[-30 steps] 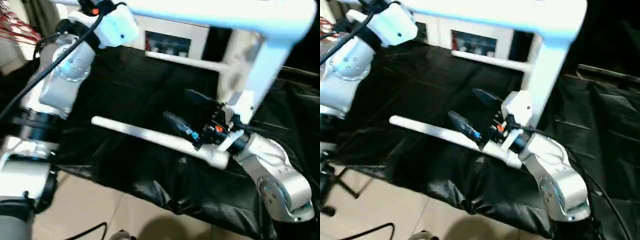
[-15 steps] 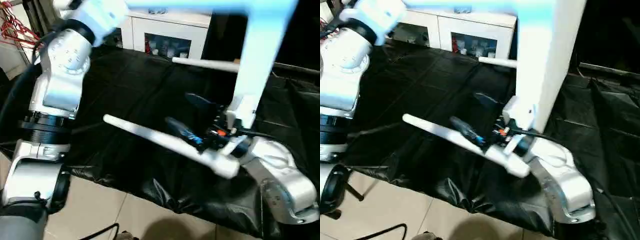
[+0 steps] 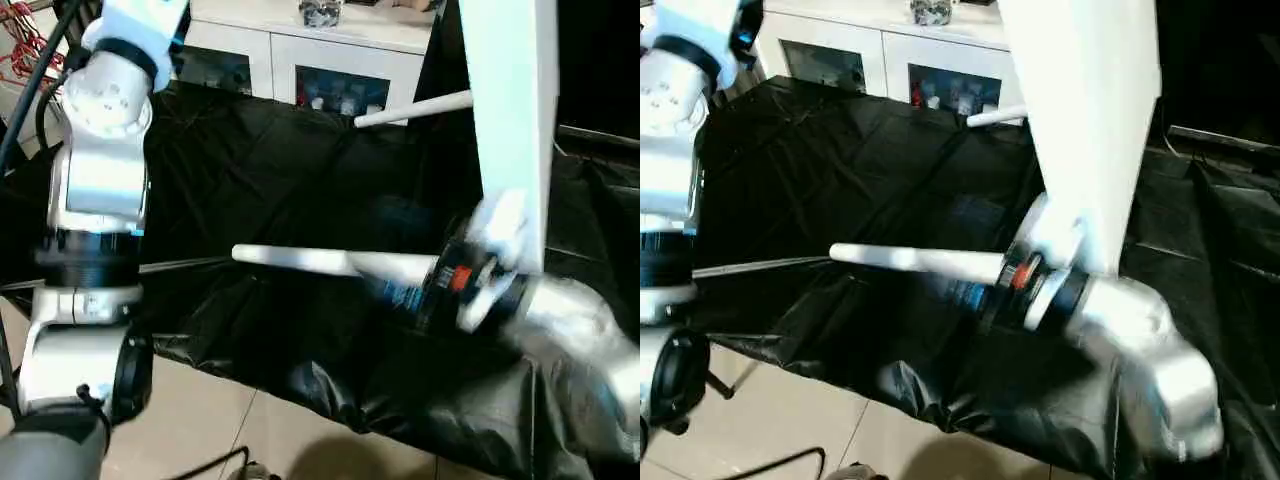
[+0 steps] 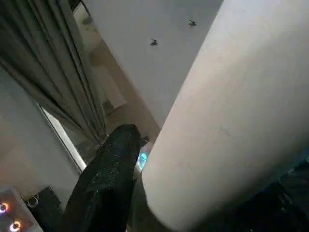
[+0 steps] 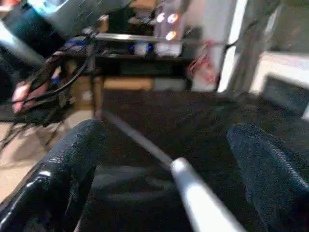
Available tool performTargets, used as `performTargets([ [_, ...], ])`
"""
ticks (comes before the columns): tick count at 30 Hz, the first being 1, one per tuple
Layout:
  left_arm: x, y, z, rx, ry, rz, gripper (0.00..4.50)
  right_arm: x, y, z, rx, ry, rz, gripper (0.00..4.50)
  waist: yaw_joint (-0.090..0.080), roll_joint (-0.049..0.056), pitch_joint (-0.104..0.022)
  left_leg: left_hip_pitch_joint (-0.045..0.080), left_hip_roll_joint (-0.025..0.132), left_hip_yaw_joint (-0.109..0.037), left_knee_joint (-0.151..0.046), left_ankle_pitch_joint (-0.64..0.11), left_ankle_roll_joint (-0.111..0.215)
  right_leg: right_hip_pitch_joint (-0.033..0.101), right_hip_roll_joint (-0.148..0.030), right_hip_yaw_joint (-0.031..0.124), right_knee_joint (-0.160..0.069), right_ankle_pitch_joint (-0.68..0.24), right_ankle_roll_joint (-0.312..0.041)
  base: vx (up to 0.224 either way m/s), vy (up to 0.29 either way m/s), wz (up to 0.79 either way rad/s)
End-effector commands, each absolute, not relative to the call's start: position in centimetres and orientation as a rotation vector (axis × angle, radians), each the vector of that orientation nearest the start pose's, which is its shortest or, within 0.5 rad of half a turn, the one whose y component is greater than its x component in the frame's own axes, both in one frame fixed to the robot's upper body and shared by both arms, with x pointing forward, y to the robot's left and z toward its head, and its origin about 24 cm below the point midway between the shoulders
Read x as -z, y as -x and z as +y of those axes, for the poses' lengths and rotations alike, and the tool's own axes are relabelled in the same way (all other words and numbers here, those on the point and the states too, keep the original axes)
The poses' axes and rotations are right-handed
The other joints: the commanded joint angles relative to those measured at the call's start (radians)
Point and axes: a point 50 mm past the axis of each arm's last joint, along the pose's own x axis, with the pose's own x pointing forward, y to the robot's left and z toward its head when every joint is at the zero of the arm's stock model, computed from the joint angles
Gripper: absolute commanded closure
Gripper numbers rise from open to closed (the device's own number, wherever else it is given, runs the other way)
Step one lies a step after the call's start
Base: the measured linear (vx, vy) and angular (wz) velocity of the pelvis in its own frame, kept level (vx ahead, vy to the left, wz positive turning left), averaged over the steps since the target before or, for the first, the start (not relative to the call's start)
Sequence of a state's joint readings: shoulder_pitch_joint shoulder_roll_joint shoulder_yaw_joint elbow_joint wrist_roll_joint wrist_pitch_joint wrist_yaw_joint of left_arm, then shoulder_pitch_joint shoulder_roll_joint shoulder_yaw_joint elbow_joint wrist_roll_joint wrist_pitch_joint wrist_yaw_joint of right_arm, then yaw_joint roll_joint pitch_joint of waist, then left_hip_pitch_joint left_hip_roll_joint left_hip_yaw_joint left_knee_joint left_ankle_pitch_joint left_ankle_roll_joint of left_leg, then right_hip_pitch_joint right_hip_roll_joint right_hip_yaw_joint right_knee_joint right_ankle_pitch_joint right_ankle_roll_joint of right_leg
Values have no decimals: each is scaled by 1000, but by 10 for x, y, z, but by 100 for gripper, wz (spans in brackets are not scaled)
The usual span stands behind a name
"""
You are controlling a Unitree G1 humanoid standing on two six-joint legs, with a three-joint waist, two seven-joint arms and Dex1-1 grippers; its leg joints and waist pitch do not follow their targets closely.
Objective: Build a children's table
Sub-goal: Flip table
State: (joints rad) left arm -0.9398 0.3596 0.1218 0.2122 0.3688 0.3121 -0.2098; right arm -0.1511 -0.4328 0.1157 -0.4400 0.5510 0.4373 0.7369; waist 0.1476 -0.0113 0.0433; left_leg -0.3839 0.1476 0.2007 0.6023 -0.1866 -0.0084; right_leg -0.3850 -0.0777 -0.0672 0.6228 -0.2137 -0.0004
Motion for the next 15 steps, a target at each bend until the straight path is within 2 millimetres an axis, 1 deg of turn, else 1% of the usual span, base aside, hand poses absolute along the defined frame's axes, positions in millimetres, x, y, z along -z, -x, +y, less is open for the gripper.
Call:
performTargets([
  [1,-235,-377,195,-20,-373,-153,241,-131,-232,-122,-1106,-18,-10,0,-4,-22,-52,18,91,-51,-74,-154,41,30,-98,56,-79,-163,-163,0,0,0],
  [3,-234,-376,197,-27,-372,-144,241,-124,-230,-122,-1093,-17,21,0,-8,-23,-48,17,89,-52,-77,-188,32,28,-100,57,-88,-243,-144,0,0,0],
  [4,-234,-376,198,-30,-372,-140,241,-118,-230,-122,-1078,-22,46,0,-9,-22,-48,19,89,-53,-78,-199,24,26,-100,57,-91,-274,-134,0,0,0],
  [6,-233,-376,198,-32,-372,-137,241,-115,-230,-122,-1068,-24,61,0,-11,-24,-47,19,88,-54,-78,-209,20,25,-98,57,-94,-296,-123,0,0,0],
  [7,-233,-377,199,-35,-372,-135,241,-111,-230,-123,-1053,-14,84,0,-11,-23,-46,18,88,-54,-79,-212,19,23,-98,58,-95,-306,-119,0,0,0],
  [9,-233,-377,199,-39,-372,-130,241,-107,-229,-124,-1050,1,110,0,-11,-22,-47,18,87,-54,-79,-212,18,23,-99,59,-95,-312,-115,0,0,0],
  [12,-232,-378,200,-42,-370,-123,241,-108,-226,-126,-1082,6,124,0,-9,-19,-49,18,88,-55,-78,-197,26,25,-97,59,-91,-274,-118,0,0,0],
  [14,-232,-379,200,-43,-368,-119,241,-108,-225,-128,-1102,15,128,0,-8,-19,-50,19,89,-54,-77,-192,32,25,-97,59,-90,-255,-123,0,0,0],
  [15,-231,-379,201,-48,-367,-115,241,-109,-225,-129,-1116,26,136,0,-8,-21,-50,18,88,-53,-77,-189,35,25,-97,59,-90,-248,-126,0,0,0],
])
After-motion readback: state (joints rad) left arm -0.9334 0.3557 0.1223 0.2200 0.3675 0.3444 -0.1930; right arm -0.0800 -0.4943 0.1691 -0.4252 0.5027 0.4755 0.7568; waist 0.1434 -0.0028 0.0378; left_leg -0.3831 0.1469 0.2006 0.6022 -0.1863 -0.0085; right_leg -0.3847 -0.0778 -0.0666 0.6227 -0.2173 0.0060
